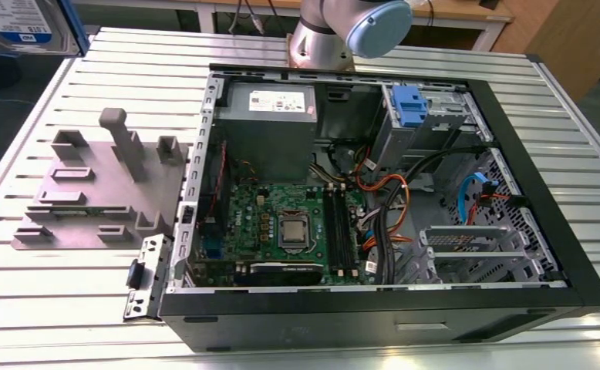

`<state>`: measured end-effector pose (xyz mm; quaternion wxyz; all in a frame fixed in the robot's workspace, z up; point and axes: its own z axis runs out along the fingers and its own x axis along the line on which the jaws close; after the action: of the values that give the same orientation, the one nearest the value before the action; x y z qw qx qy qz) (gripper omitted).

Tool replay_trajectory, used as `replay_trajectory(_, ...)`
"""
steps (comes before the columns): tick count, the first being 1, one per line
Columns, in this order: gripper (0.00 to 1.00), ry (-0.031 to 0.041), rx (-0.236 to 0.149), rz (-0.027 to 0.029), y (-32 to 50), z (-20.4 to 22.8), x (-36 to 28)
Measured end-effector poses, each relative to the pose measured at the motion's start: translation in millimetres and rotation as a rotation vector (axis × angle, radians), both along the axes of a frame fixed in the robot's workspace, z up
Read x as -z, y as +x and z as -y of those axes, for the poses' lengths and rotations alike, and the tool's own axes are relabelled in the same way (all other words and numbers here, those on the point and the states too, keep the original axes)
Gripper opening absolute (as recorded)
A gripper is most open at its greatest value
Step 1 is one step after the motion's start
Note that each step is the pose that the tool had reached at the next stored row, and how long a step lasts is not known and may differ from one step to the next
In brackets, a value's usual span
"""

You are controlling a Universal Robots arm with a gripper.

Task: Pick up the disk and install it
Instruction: 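Pick up the disk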

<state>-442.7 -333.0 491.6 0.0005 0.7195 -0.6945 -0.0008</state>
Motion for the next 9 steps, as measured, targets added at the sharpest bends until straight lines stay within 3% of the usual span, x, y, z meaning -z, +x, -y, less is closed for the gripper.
replay_trajectory(9,0.36,-0.0002,0.000,-0.0002,0.0,1.8,-0.4)
